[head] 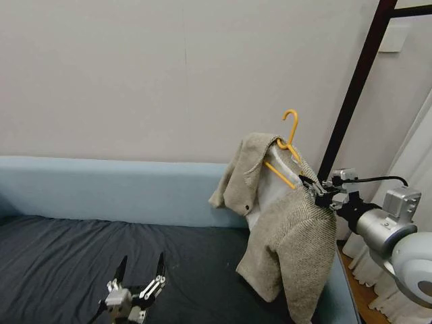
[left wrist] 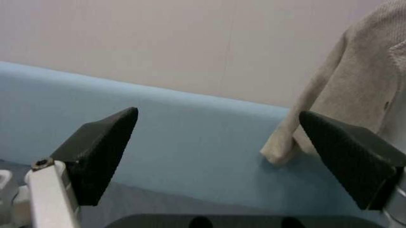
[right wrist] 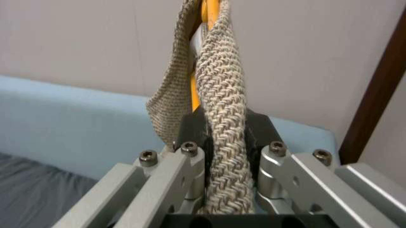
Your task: Pick up the clothes from the sofa and hang them on the clothes hanger.
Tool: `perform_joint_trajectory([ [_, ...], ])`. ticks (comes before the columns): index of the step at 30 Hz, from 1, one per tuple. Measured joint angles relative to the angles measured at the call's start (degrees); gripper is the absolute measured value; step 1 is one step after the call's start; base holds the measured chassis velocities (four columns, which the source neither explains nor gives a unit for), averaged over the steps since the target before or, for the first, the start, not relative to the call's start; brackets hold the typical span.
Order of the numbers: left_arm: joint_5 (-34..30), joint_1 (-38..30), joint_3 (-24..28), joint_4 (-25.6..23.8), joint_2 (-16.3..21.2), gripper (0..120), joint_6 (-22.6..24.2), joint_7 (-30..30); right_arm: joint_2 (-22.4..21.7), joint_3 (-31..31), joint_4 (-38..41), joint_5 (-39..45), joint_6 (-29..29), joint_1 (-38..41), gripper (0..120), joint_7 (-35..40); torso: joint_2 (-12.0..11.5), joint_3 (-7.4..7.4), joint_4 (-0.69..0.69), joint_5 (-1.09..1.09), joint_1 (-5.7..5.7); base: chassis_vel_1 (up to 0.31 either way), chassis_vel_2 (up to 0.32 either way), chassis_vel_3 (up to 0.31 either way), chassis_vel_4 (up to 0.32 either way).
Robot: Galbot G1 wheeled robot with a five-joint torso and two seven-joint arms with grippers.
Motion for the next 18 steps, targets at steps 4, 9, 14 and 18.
perform_joint_trajectory([
  [4,1.12,2.01,-1.69,0.28,-0.27,100,-2.08,0.33,1.86,5.45,1.21,-1.31,-1.88,-4.99,10,0.46,0.0,0.0,-0.03,-0.01,0.0,0.0,0.0,0.0,0.0],
  [9,1.37,2.33,-1.94,0.29,-0.18,100,-2.19,0.43,2.85,9.41,2.3,-0.85,-4.38,-8.65,10,1.93,0.0,0.0,-0.03,-0.01,0.0,0.0,0.0,0.0,0.0],
  [14,1.37,2.12,-1.87,0.34,-0.04,100,-2.2,0.45,3.08,18.71,2.75,4.36,-8.33,-12.28,10,5.88,-0.01,0.0,0.0,-0.02,0.0,0.0,0.0,0.0,0.0],
  [18,1.29,1.95,-1.75,0.38,0.05,100,-2.16,0.45,2.81,29.85,1.85,10.44,-12.33,-16.54,10,9.54,0.0,0.0,-0.03,-0.02,0.0,0.0,0.0,0.0,0.0],
])
